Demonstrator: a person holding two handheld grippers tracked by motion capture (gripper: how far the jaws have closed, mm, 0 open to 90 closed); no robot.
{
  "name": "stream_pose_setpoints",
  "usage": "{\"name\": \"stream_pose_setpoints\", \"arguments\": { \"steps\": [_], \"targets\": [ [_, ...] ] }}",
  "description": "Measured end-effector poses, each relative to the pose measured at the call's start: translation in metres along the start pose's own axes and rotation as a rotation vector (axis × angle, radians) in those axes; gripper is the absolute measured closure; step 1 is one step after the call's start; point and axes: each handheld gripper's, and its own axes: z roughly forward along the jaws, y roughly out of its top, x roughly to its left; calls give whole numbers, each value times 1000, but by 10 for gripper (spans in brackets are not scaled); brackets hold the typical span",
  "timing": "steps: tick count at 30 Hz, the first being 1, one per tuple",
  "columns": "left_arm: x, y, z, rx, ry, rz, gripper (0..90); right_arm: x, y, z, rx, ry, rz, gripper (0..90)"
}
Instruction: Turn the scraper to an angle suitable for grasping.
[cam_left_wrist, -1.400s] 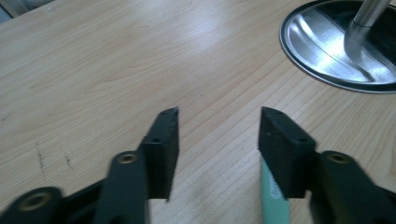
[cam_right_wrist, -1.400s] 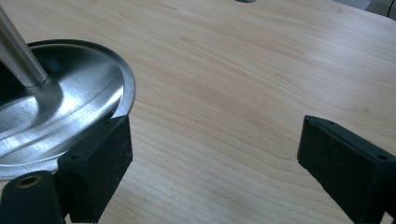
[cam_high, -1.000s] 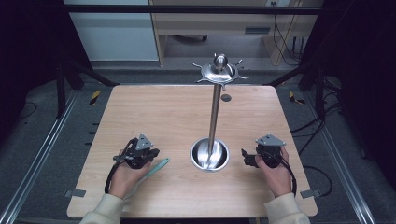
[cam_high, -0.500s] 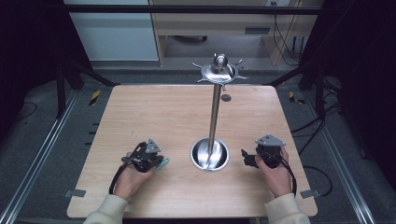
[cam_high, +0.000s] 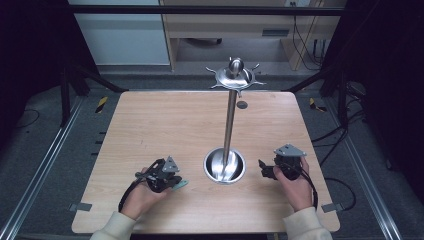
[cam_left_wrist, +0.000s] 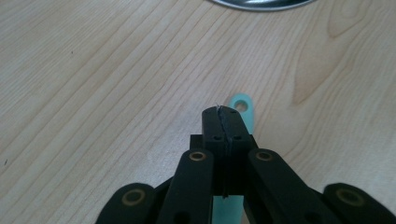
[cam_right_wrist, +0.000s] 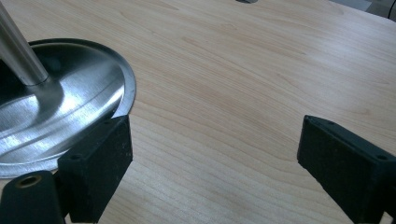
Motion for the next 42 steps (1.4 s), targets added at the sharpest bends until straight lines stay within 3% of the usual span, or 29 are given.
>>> {"name": "stream_pose_setpoints", "arguments": {
  "steps": [7, 10, 16, 18, 20, 26, 28, 36, 42],
  "targets": [
    [1, 11, -9, 20, 33, 17, 871, -1, 0, 0, -2, -2, 3, 106],
    [2, 16, -14, 73, 40, 27, 835, 0, 0, -1, -1, -3, 0, 106],
    [1, 25, -19, 141, 22, 50, 782, -1, 0, 0, -2, -1, 0, 106],
    [0, 29, -17, 199, 2, 74, 763, -1, 0, 0, -5, 0, 1, 106],
    [0, 30, -16, 224, -14, 73, 746, -1, 0, 0, -4, -1, 0, 106],
    [0, 32, -14, 249, -26, 79, 721, -1, 1, -1, -3, -1, 1, 106],
    [1, 32, -11, 282, -36, 96, 715, -1, 1, 0, -4, -1, 0, 106],
    [3, 31, -4, 312, -63, 84, 690, -1, 1, -1, -4, -1, 0, 106],
    [2, 30, 2, 347, -67, 97, 674, -1, 1, -1, -5, 1, 1, 106]
  ]
}}
